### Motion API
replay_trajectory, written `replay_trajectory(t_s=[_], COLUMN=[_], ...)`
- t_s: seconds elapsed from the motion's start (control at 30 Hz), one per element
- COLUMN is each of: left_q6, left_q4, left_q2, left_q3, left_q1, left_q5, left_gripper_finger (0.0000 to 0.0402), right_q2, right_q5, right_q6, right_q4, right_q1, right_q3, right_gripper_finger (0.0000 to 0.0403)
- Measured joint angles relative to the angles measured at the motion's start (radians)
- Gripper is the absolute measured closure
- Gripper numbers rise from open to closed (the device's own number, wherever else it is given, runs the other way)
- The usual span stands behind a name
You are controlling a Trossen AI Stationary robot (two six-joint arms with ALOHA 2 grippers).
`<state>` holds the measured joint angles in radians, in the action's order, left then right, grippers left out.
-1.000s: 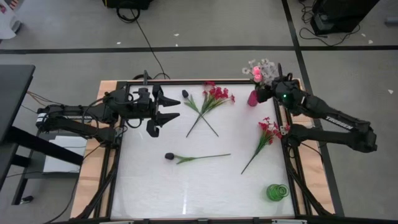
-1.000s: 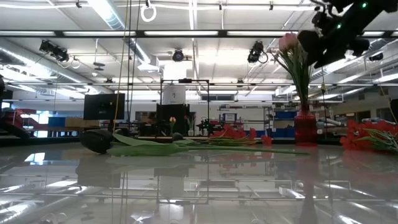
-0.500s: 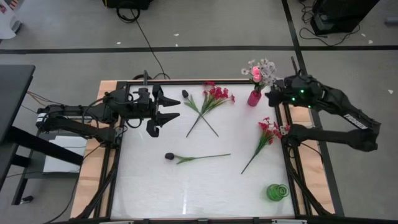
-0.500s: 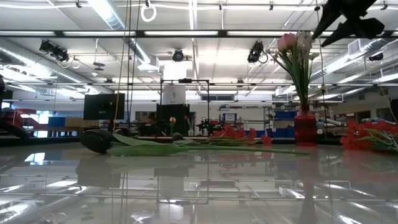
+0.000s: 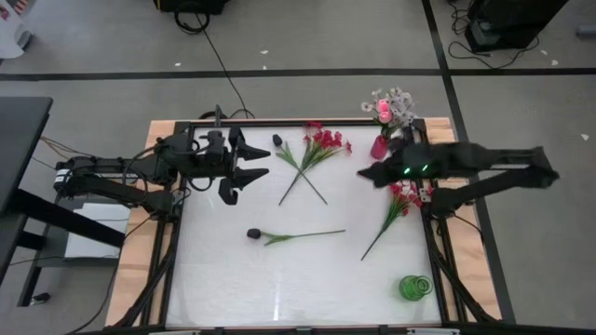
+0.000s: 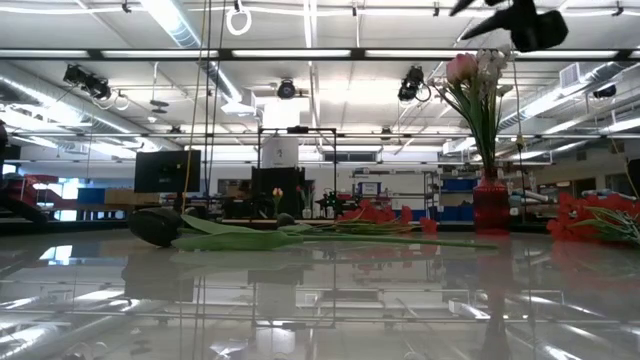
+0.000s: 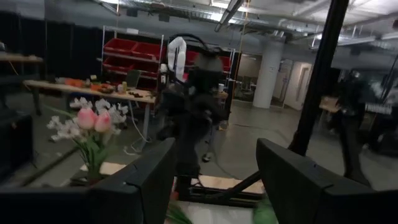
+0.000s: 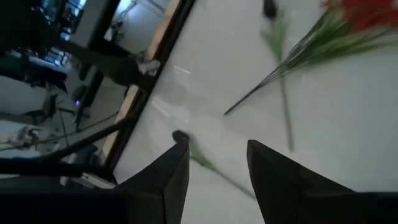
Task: Sort flowers into vase by color
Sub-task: Put the right red flowers into the green vase
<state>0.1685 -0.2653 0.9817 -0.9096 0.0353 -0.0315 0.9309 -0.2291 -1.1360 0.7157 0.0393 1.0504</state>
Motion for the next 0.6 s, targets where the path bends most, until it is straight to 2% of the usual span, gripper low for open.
replay_trajectory(t_s=[0.2, 0.43, 0.6], left_q6=[0.162, 0.208, 0.276], left_q4=[0.015, 0.097, 0.242], left_q2=[0.0, 0.0, 0.0], left_q3=[0.0, 0.0, 0.0], left_q1=[0.0, 0.0, 0.0], left_q5=[0.0, 0.0, 0.0], left_gripper_finger=[0.0173, 0.0173, 0.0173], right_q2=[0.2, 0.364, 0.42], right_q5=[-0.111, -0.109, -0.058], right_q6=[-0.17, -0.359, -0.403], right_q4=[-0.049, -0.112, -0.118], right_q1=[0.171, 0.296, 0.339], right_q3=[-0.001, -0.001, -0.001], right_gripper_finger=[0.0234, 0.0234, 0.0234])
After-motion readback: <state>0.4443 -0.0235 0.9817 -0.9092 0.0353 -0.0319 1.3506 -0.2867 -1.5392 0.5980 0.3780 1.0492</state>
